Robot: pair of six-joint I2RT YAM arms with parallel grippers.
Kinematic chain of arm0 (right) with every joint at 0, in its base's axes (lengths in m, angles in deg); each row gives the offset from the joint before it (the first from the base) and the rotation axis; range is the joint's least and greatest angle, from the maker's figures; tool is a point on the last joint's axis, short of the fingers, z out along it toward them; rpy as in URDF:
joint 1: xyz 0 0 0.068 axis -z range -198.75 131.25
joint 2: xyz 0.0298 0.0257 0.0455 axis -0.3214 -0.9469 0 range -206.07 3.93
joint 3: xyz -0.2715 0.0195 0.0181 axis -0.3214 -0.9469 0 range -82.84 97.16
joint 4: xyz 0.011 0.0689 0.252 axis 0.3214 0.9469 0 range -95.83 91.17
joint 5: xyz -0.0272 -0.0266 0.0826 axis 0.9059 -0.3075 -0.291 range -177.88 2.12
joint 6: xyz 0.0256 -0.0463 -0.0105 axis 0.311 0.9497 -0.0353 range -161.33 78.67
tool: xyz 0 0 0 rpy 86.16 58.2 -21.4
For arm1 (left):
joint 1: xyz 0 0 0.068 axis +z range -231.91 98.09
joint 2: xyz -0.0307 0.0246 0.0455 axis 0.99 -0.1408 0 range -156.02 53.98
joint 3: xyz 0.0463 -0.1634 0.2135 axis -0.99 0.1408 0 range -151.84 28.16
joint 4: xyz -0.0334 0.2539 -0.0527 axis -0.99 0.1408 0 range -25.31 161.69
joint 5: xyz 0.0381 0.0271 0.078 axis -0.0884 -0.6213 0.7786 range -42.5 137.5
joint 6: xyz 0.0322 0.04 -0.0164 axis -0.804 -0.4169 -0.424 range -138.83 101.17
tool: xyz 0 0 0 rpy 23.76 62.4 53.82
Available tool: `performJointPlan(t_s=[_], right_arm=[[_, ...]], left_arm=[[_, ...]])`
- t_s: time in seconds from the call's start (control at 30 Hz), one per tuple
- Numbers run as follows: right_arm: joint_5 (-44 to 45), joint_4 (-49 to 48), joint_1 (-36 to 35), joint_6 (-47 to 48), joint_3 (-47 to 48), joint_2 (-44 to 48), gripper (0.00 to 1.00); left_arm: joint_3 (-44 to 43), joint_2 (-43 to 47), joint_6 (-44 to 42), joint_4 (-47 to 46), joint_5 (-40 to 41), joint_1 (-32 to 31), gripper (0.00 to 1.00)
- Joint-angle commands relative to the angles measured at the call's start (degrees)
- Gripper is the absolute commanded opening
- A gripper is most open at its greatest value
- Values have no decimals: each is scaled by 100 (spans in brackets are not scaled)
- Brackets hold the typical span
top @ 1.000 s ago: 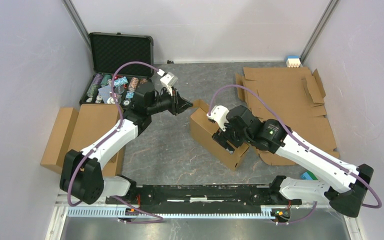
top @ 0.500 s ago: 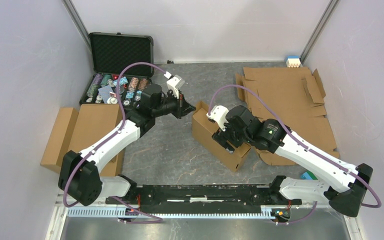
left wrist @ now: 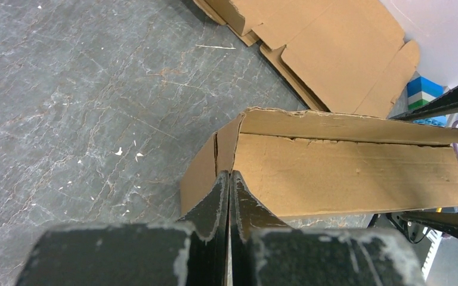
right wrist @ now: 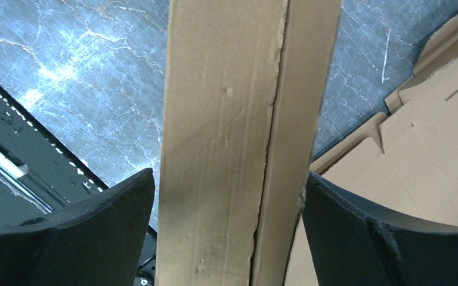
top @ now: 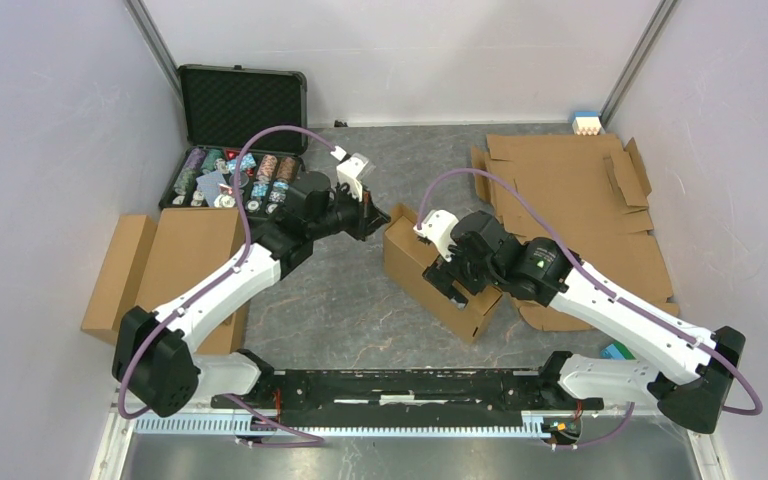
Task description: Fold the paper box
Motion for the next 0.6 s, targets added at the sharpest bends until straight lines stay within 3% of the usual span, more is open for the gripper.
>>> performJointPlan(t_s=[0.0,0.5,0.57], right_arm=[[316,83,-16,-157,326,74,96],[374,273,-16,-287,54,344,98],[342,262,-16,-280,54,315,98]], left_arm=[[76,88,-316,503,450,-104,2],[376,257,-224,558,912,-288,2],[381,262,-172,558,892,-289,8]])
